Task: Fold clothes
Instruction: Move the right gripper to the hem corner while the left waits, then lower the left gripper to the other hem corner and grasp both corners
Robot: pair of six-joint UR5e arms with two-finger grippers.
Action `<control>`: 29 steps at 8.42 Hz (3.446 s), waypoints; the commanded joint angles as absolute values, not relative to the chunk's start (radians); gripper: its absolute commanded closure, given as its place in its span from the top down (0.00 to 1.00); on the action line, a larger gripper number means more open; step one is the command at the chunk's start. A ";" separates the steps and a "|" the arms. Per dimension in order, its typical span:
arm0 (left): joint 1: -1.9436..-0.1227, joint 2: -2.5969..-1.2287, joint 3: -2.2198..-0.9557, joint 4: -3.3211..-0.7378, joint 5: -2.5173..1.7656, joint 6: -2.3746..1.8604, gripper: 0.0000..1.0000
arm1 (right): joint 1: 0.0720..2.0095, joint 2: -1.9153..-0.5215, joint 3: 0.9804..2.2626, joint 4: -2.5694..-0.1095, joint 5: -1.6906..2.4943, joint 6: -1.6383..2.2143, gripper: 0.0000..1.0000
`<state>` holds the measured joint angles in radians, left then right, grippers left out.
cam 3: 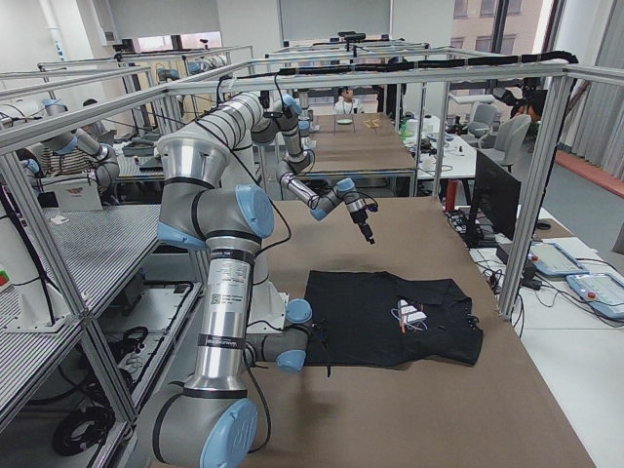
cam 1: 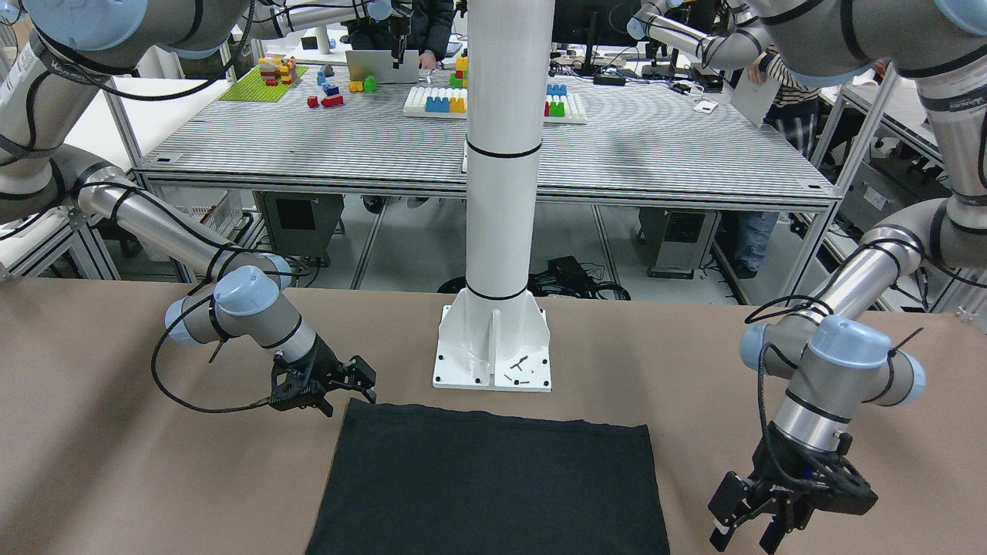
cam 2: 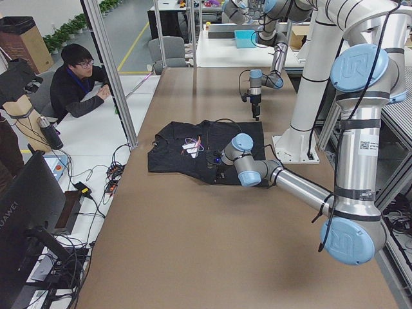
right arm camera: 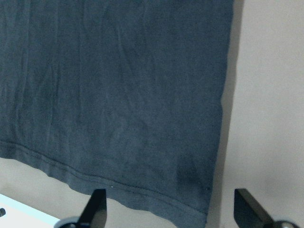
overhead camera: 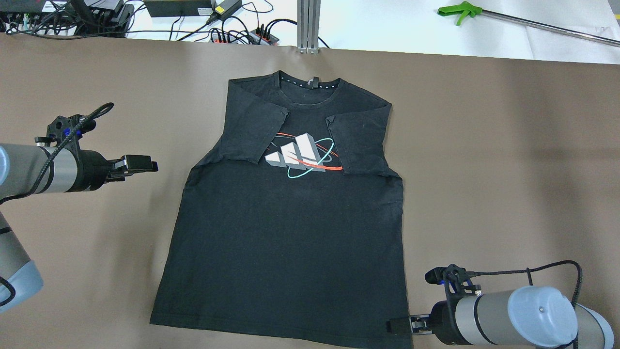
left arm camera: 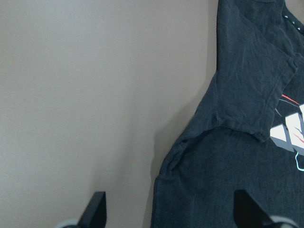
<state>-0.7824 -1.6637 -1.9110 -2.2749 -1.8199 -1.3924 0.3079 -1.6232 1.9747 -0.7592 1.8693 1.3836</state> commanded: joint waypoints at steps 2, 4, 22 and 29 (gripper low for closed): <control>-0.782 -1.664 -1.908 -2.275 -1.819 -1.387 0.94 | 0.262 -1.620 1.933 -0.756 1.826 1.384 0.94; -0.782 -1.664 -1.907 -2.273 -1.819 -1.387 0.94 | 0.255 -1.617 1.931 -0.758 1.812 1.385 0.75; -0.353 -1.457 -2.019 -2.511 -1.530 -1.614 0.94 | 0.282 -1.597 1.987 -0.741 1.726 1.434 0.00; -0.101 -1.408 -1.994 -2.508 -1.275 -1.666 0.94 | 0.291 -1.591 1.985 -0.741 1.726 1.424 0.00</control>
